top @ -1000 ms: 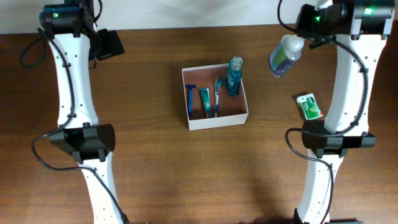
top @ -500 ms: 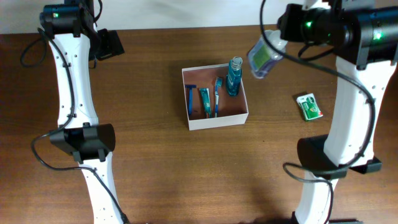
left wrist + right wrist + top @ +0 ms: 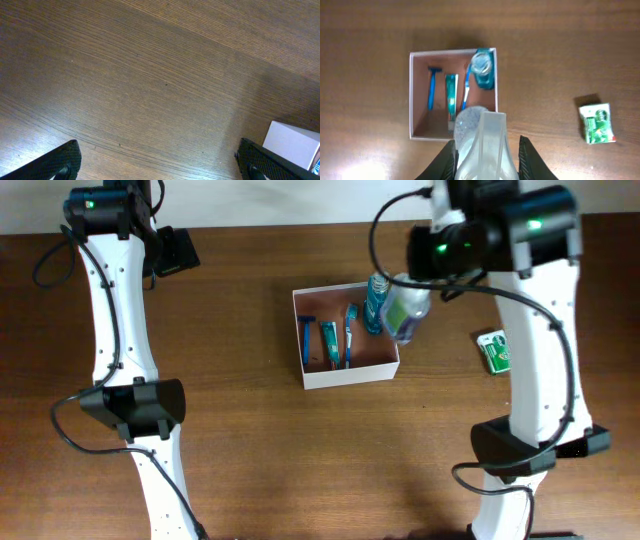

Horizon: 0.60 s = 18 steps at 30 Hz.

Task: Pack container
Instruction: 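Lift the pump bottle and carry it over the box, then lower the pump bottle into the box and release it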

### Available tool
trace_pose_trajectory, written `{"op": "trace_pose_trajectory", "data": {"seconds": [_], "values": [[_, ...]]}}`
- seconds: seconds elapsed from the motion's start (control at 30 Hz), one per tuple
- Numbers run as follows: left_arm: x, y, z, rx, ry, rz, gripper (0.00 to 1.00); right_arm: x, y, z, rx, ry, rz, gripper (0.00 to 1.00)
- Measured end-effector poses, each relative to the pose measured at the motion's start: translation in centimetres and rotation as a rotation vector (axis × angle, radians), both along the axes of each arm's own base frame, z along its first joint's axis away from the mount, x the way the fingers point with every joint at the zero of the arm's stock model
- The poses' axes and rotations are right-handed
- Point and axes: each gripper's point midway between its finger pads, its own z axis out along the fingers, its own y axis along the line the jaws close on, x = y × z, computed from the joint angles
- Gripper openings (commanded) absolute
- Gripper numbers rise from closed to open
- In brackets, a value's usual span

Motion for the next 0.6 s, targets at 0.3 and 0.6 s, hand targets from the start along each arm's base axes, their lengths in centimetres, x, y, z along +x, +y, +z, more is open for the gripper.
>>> {"op": "trace_pose_trajectory", "data": {"seconds": [0.3, 0.6], "values": [[0.0, 0.0, 0.0, 0.0, 0.0, 0.0, 0.99, -1.1, 1.6, -3.8, -0.053, 0.124, 0.021, 0.24], [0.0, 0.0, 0.0, 0.0, 0.0, 0.0, 0.99, 0.6, 1.9, -7.8, -0.061, 0.17, -0.033, 0.24]]}}
